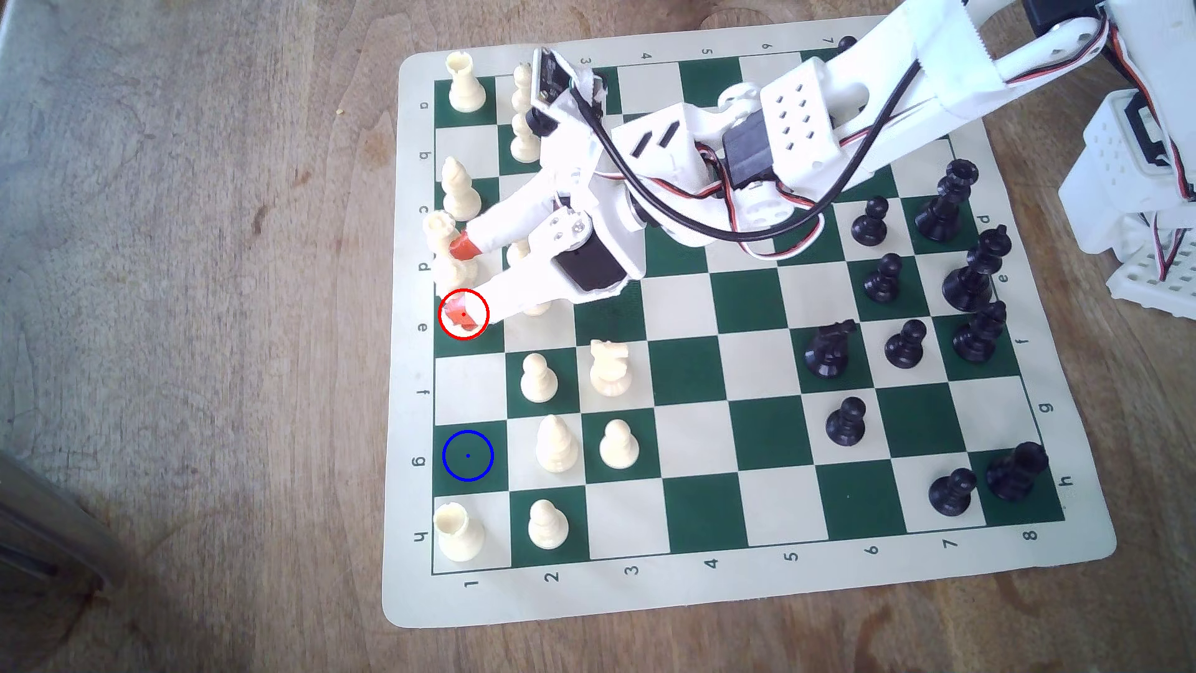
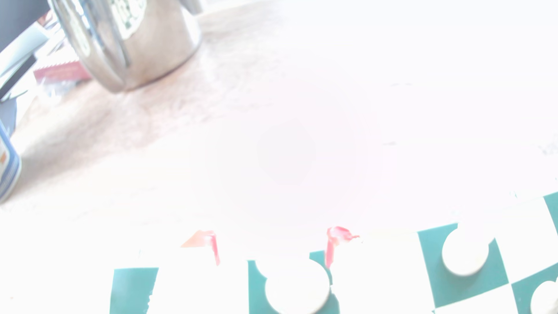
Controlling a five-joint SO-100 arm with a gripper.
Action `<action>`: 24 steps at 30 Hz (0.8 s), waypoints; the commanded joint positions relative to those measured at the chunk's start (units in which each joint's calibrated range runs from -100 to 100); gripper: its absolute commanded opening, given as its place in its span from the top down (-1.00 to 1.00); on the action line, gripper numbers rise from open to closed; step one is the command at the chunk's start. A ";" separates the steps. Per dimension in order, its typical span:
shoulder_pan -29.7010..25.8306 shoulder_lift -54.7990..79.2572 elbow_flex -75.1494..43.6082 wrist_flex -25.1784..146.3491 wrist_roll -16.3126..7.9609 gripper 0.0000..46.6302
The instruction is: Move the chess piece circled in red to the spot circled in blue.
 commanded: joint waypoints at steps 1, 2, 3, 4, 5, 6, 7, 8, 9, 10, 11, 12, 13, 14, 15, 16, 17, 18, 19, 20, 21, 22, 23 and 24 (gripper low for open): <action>-0.12 0.17 -5.72 -2.77 -0.34 0.18; 0.04 0.77 -6.62 -2.86 -0.59 0.19; 0.12 0.94 -6.89 -2.86 -0.59 0.20; 0.12 1.02 -7.26 -2.86 -0.68 0.21; 0.12 1.19 -7.53 -2.94 -0.73 0.23; 0.12 1.28 -7.89 -3.35 -0.93 0.22; 0.04 1.36 -8.16 -3.35 -0.93 0.21; 0.04 1.36 -8.25 -3.35 -0.93 0.22; 0.04 1.36 -8.25 -3.27 -0.93 0.22; 0.04 1.28 -8.25 -3.02 -0.93 0.23; 0.12 0.68 -8.07 -2.45 -0.93 0.25; 0.12 0.34 -7.89 -2.20 -0.83 0.25; 0.12 0.00 -7.80 -1.96 -0.78 0.25; 0.12 -0.25 -7.71 -1.71 -0.78 0.27; 0.04 -0.51 -7.71 -1.38 -0.78 0.28; -0.19 -0.76 -7.26 -0.81 -0.78 0.29; -0.27 -0.85 -6.99 -0.73 -0.73 0.31; -0.35 -0.93 -6.80 -0.48 -0.63 0.33; -0.43 -1.02 -6.53 -0.32 -0.63 0.36; -0.43 -1.27 -6.44 0.26 -0.54 0.44; -0.43 -1.44 -6.35 0.34 -0.54 0.46; -0.35 -1.70 -6.35 0.58 -0.54 0.50; -0.35 -1.95 -6.35 0.83 -0.54 0.52; -0.35 -2.20 -6.26 0.99 -0.54 0.52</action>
